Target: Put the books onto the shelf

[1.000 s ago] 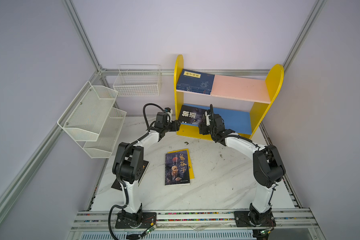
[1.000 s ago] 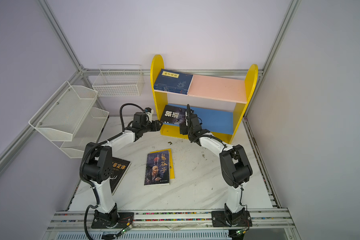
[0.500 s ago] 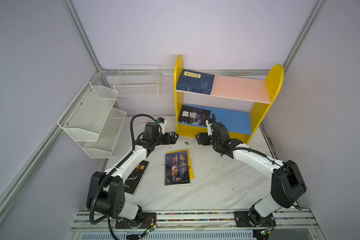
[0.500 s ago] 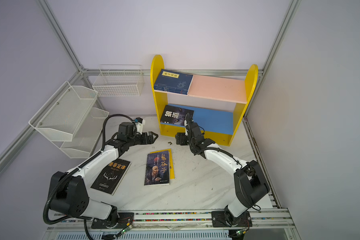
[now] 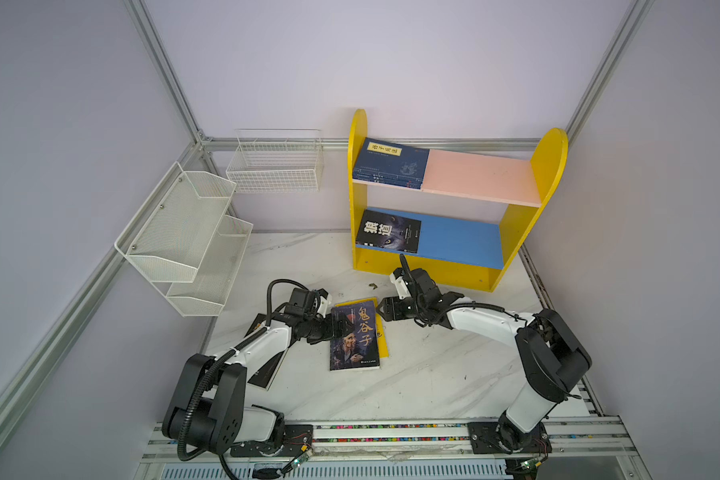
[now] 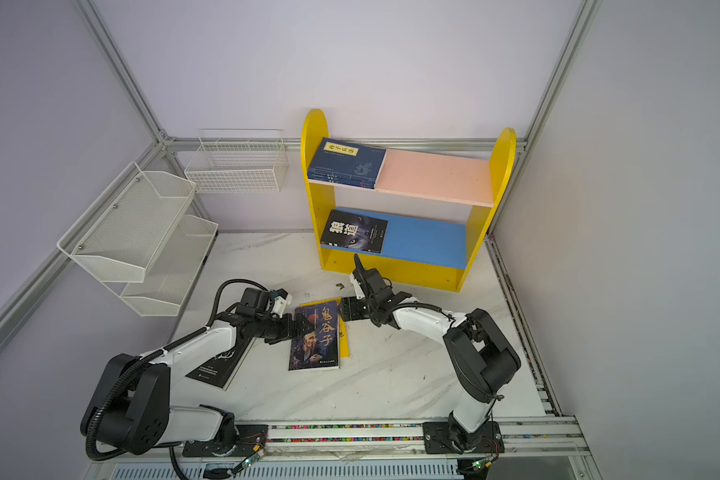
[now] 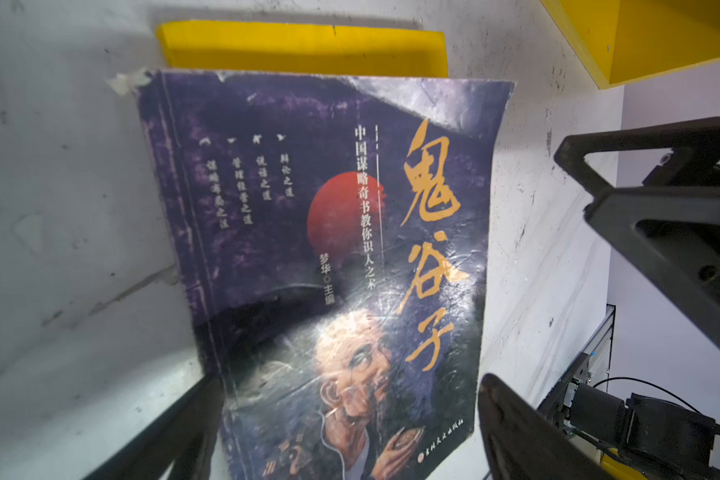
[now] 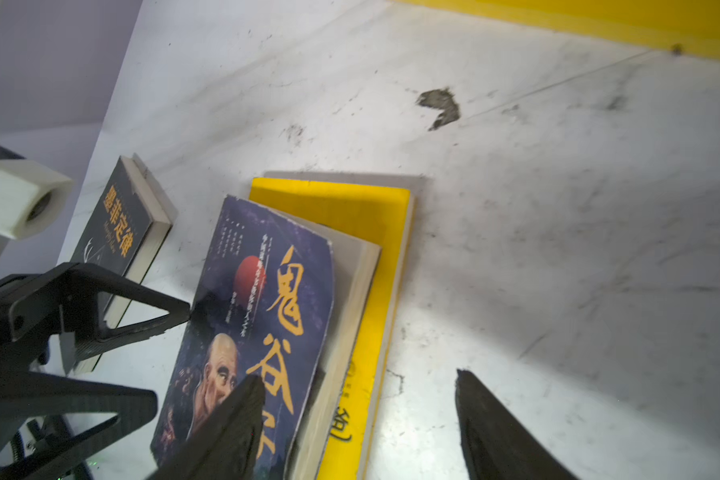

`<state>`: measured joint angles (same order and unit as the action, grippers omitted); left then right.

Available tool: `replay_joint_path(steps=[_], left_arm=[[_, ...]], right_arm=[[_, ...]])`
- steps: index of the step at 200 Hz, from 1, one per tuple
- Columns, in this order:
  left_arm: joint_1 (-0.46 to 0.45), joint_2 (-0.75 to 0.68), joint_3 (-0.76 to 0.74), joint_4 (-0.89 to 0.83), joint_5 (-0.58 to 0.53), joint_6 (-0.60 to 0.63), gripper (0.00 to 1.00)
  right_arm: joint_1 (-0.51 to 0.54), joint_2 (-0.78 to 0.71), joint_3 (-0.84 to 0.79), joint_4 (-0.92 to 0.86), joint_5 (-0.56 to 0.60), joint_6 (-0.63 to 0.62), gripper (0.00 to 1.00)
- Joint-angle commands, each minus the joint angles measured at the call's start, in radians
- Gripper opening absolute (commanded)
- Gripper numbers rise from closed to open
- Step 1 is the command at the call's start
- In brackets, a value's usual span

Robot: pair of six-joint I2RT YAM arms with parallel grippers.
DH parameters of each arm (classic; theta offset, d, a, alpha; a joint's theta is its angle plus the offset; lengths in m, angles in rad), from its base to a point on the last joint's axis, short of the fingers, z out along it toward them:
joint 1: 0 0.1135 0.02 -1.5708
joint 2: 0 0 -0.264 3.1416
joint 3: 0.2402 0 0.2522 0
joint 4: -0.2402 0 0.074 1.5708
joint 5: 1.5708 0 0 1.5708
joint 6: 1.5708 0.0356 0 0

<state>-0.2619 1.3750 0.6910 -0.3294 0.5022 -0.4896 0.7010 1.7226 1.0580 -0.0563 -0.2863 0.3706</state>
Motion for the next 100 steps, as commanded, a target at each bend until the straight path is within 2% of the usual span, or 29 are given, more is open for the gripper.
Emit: replay_joint_path(steps=[1,27,43,73,100], left_arm=[[0.006,0.016,-0.037,0.062,0.053,-0.03,0.93],[0.007,0.029,-0.067,0.074,0.006,-0.061,0.93],[0.007,0.021,-0.106,0.117,0.013,-0.1,0.92],[0.007,-0.037,-0.159,0.112,-0.054,-0.135,0.92],[0.01,-0.129,-0.191,0.097,-0.114,-0.169,0.94]], right_arm=[[0.04,0.078,0.042,-0.004,-0.046,-0.014,0.71],[0.07,0.127,0.055,0.01,-0.032,-0.007,0.66],[0.071,0.142,0.061,0.006,-0.017,-0.006,0.58],[0.071,0.166,0.064,0.005,0.002,-0.004,0.43],[0.071,0.182,0.067,-0.01,0.029,-0.016,0.37]])
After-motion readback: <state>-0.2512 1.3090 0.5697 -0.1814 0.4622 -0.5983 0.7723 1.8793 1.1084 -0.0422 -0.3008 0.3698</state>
